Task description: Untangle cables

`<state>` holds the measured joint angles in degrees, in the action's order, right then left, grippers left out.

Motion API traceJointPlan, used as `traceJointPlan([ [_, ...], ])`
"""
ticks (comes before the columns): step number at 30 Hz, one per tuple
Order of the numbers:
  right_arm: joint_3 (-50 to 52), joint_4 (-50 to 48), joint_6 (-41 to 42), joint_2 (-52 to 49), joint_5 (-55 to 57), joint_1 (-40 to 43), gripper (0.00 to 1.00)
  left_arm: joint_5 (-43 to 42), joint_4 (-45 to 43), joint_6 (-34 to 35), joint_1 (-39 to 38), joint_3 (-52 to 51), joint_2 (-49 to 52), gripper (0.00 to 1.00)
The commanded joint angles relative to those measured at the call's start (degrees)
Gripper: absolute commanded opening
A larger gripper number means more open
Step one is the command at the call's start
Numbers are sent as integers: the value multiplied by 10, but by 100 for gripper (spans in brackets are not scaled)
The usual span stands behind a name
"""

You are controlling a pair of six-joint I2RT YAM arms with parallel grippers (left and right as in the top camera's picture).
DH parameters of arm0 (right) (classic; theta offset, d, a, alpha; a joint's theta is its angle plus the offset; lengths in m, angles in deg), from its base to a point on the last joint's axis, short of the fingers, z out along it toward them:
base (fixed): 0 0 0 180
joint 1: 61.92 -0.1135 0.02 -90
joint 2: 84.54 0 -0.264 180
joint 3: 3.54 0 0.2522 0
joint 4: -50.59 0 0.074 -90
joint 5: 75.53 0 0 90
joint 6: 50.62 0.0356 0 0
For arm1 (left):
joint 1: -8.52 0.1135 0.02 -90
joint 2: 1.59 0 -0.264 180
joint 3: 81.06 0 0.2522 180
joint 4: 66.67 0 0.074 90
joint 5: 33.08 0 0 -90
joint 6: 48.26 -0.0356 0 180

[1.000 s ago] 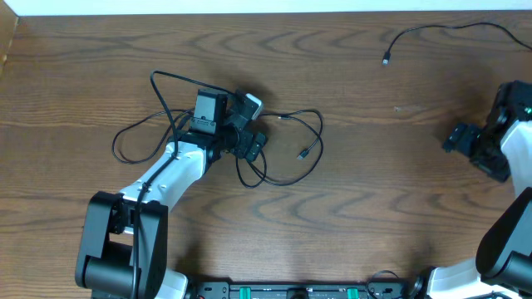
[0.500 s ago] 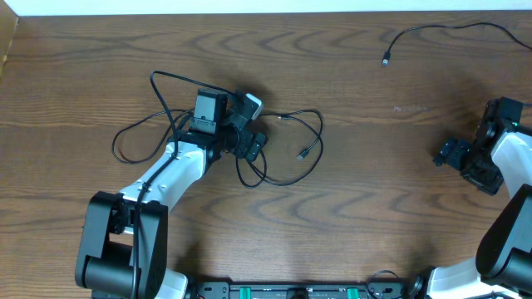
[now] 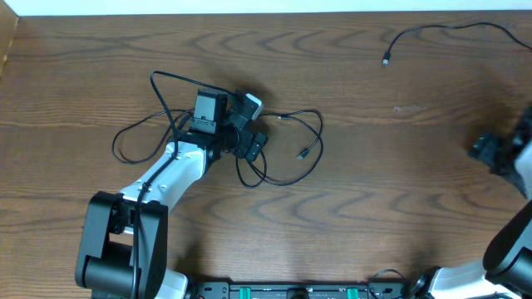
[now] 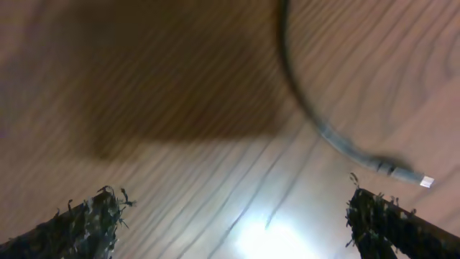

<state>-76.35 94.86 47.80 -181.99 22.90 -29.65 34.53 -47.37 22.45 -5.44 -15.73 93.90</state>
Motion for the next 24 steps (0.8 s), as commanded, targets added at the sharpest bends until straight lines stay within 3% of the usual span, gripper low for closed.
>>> traceJointPlan([
  [1,2,-27,-49,-4,-88,44,99,-5,0,1,2,-1,0,93],
  [11,2,-103,-49,-58,-88,80,99,-5,0,1,2,-1,0,93],
  [24,2,-118,-45,-119,-91,80,96,-5,0,1,2,-1,0,93],
])
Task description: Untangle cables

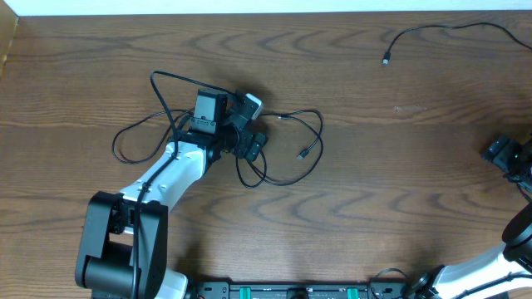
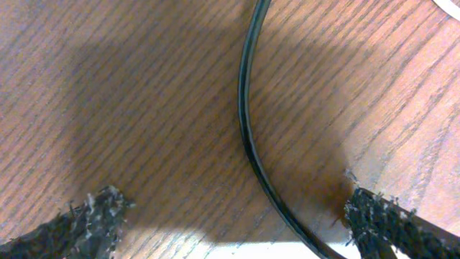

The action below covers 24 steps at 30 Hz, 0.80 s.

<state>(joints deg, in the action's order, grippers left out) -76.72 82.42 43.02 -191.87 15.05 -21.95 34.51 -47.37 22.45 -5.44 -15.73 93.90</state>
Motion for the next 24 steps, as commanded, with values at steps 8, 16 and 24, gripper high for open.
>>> traceJointPlan([
  [8,6,-26,58,-23,-94,-9,22,-5,-1,1,2,-1,0,93],
  [16,6,-122,142,-31,-96,-41,3,-5,0,1,2,-1,0,93],
  [24,6,-319,262,-117,-96,-73,2,-5,-1,1,2,-1,0,93],
])
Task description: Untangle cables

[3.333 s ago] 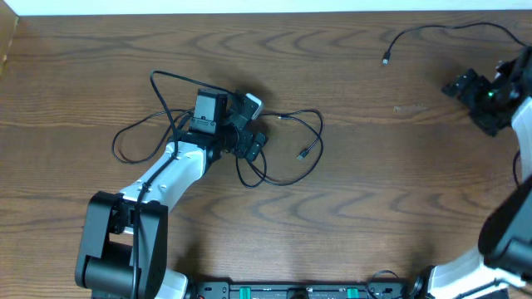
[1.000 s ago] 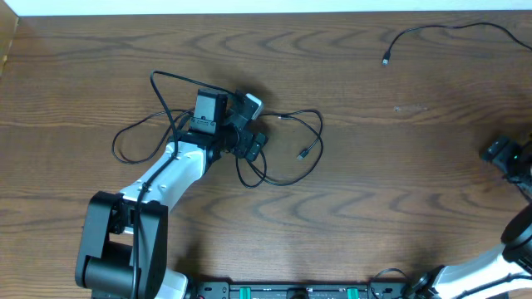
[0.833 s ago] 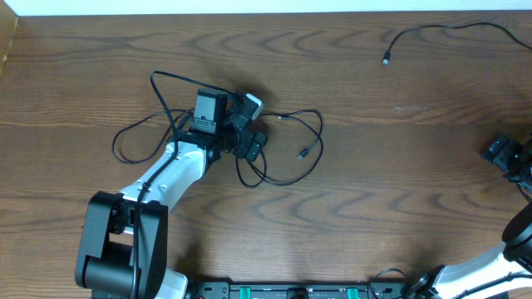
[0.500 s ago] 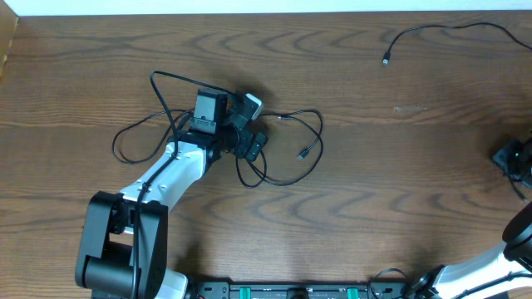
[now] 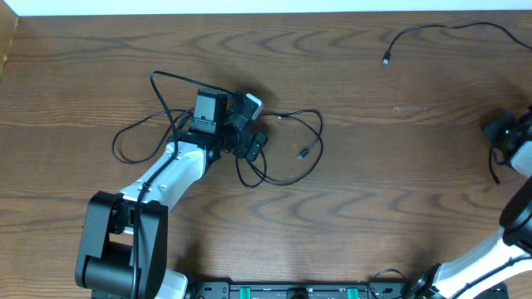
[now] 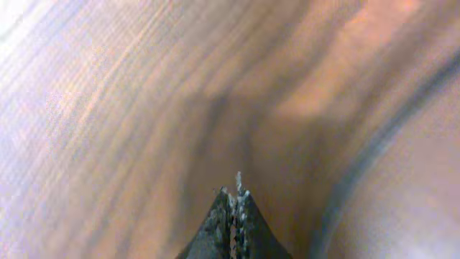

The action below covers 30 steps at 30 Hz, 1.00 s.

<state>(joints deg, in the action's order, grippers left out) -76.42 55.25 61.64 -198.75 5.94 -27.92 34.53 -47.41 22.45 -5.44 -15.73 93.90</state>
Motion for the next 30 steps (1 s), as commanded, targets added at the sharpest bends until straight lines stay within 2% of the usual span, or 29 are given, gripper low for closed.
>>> traceJointPlan([
  [1,3,-77,89,-64,-4,-16,2,-5,-2,1,2,-1,0,93],
  [7,0,-211,180,-151,-14,-22,1,-6,-16,1,2,-1,0,93],
  [9,0,-225,176,-154,-26,-22,1,-6,-18,1,2,-1,0,93],
  [12,0,-226,125,-141,-45,-23,3,-6,-18,1,2,-1,0,93],
  [16,0,-145,56,-86,-56,-22,15,-5,-17,1,2,-1,0,93],
  [17,0,-120,37,-68,-56,-22,22,-5,-17,1,2,-1,0,93],
  [18,0,-73,7,-35,-56,-22,37,-5,-17,1,2,-1,0,93],
  [19,0,-45,-9,-15,-56,-22,44,-5,-17,1,2,-1,0,93],
  [21,0,7,-39,21,-55,-22,51,-5,-17,1,2,-1,0,93],
  [25,0,111,-67,82,-17,-21,59,-5,-17,1,2,-1,0,93],
  [30,0,212,-67,112,91,-20,61,-5,-17,1,2,-1,0,93],
])
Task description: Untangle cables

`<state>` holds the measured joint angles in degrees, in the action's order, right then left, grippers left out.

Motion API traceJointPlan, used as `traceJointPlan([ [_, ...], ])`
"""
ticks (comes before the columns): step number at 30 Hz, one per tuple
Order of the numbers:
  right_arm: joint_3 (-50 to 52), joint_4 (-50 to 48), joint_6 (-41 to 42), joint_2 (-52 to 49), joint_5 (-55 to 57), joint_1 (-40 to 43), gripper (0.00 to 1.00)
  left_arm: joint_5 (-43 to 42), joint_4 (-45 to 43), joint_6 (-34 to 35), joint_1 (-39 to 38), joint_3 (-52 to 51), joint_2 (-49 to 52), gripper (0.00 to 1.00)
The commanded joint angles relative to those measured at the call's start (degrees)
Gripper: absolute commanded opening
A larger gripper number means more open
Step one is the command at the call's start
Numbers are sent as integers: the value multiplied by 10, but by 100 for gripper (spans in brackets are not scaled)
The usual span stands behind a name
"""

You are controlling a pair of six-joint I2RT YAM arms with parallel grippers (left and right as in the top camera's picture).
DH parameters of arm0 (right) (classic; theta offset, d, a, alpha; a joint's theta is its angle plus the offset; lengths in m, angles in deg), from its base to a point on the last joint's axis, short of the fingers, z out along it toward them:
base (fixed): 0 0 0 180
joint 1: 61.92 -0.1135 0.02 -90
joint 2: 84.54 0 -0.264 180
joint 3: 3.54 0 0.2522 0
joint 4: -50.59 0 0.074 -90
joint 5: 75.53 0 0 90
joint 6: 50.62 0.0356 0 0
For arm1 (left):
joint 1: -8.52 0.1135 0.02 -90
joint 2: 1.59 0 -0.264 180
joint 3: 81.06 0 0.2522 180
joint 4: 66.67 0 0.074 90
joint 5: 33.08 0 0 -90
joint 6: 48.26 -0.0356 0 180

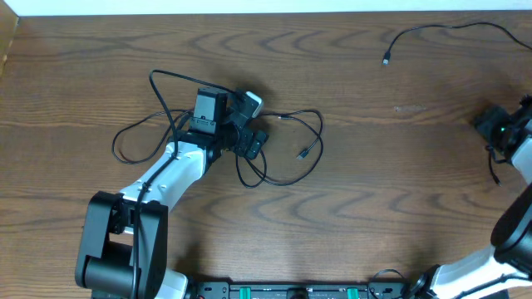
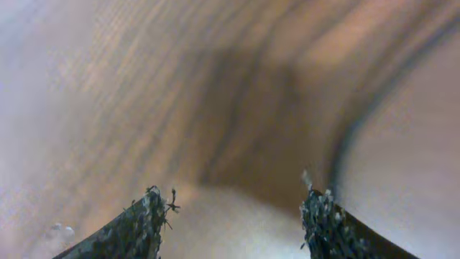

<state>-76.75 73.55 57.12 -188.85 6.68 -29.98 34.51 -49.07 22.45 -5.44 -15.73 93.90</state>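
Observation:
A tangle of thin black cables (image 1: 274, 145) lies left of the table's middle, with loops spreading to both sides. My left gripper (image 1: 247, 139) rests in that tangle beside a white plug (image 1: 250, 104); its jaws are hidden among the cables. A separate black cable (image 1: 432, 30) runs along the far right, its plug end (image 1: 386, 59) free. My right gripper (image 1: 497, 129) is at the right edge, and in its wrist view the right gripper (image 2: 233, 208) is open over bare wood. A blurred dark cable (image 2: 348, 140) passes just beside the right fingertip (image 2: 320, 216).
The wooden table (image 1: 374, 191) stretches between the two arms. A short bit of black cable (image 1: 495, 170) shows just below the right gripper at the table's right edge. The left arm's base (image 1: 116, 241) stands at the near left.
My right gripper, shut with its fingertips together a moment ago, is now open. It has shifted slightly away from me along the right edge. The left arm and the tangle have not moved.
My right gripper was open above a cable end near the right edge, then open with the cable running between its fingers. Then it was shut with the cable off to its side, and now it is open again. The left gripper stayed in the tangle throughout.

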Motion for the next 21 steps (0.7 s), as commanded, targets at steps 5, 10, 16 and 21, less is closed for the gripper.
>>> traceJointPlan([
  [5,3,72,-26,8,109,16,64,-5,0,1,2,-1,0,93],
  [10,3,73,-37,-3,108,39,65,-5,0,1,2,-1,0,93],
  [16,3,69,-49,-20,82,52,64,-5,-3,1,2,-1,0,93],
  [21,3,46,-52,-56,49,51,64,-5,-4,1,2,-1,0,93],
])
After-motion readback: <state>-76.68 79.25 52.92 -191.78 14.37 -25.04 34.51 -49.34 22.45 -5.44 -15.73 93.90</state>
